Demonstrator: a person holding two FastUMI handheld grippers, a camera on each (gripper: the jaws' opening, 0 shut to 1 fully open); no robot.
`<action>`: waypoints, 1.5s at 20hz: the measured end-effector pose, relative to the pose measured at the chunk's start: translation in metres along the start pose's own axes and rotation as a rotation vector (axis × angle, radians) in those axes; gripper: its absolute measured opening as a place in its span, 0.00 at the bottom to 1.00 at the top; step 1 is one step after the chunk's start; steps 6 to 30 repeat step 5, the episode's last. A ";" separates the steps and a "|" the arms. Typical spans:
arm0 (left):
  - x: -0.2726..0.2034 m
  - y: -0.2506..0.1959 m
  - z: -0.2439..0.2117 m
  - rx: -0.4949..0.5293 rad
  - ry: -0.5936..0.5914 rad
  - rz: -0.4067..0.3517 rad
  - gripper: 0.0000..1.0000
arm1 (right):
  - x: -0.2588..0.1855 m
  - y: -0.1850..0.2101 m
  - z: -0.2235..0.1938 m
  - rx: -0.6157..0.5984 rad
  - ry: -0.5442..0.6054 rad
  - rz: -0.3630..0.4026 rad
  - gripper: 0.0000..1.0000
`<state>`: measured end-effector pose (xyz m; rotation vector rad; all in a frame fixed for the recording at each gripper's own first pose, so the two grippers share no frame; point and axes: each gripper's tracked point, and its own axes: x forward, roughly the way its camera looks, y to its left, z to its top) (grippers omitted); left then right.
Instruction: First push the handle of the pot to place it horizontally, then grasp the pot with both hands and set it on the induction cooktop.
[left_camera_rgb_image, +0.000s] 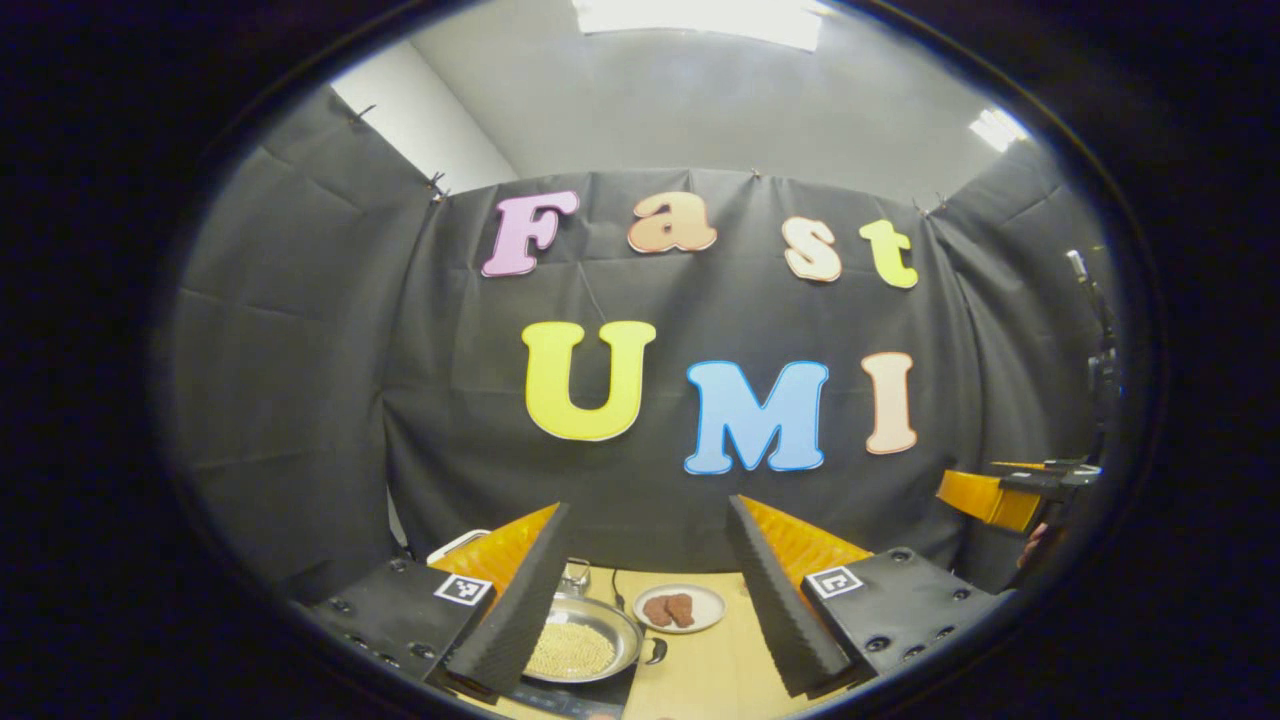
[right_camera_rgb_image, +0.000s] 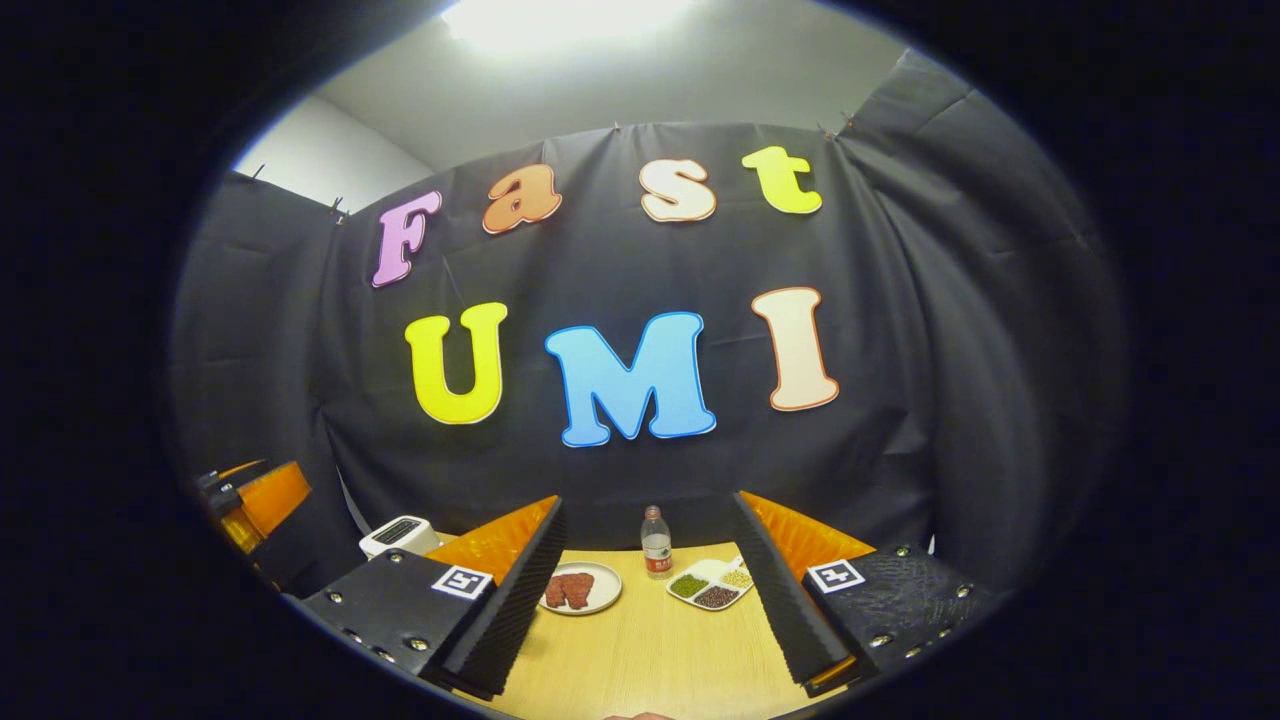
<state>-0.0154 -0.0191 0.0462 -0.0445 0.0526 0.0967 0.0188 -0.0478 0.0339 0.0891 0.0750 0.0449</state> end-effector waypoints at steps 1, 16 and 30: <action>-0.002 0.001 0.002 -0.003 -0.006 -0.006 1.00 | -0.003 0.001 0.003 -0.009 -0.006 -0.001 0.99; -0.001 0.009 0.014 -0.004 -0.018 -0.032 1.00 | -0.012 0.009 0.009 -0.024 -0.010 -0.029 0.99; -0.001 0.009 0.014 -0.004 -0.018 -0.032 1.00 | -0.012 0.009 0.009 -0.024 -0.010 -0.029 0.99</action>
